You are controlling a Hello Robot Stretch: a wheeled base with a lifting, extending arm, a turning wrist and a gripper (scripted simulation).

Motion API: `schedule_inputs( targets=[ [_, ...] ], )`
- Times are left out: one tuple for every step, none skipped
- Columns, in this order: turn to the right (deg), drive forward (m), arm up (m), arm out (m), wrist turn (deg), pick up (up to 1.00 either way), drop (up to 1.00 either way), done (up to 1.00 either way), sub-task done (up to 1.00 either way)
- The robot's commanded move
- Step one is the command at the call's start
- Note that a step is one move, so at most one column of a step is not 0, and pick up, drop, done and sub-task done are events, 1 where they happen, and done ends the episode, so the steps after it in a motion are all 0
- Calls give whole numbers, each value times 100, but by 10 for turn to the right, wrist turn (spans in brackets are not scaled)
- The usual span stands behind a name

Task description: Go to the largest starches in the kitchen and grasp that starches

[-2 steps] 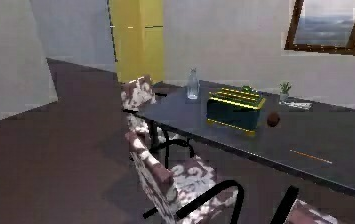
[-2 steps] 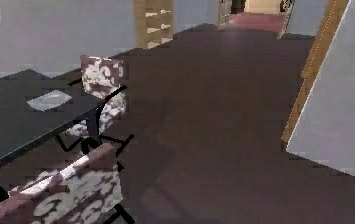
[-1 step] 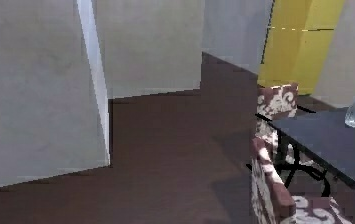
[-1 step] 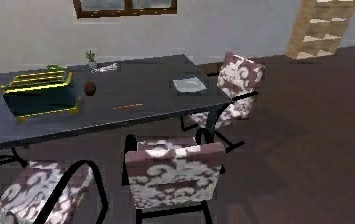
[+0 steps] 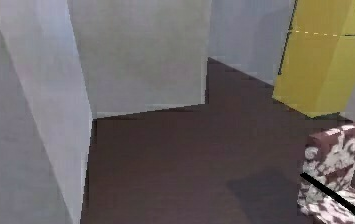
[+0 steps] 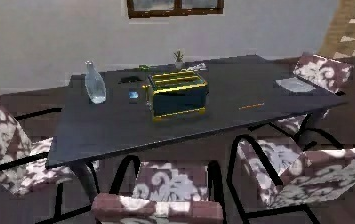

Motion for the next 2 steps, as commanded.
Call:
schedule_inputs(
  targets=[
    [-360, 0, 0, 0, 0, 0, 0, 0, 0],
    [0, 5, 0, 0, 0, 0, 0, 0, 0]
  ],
)
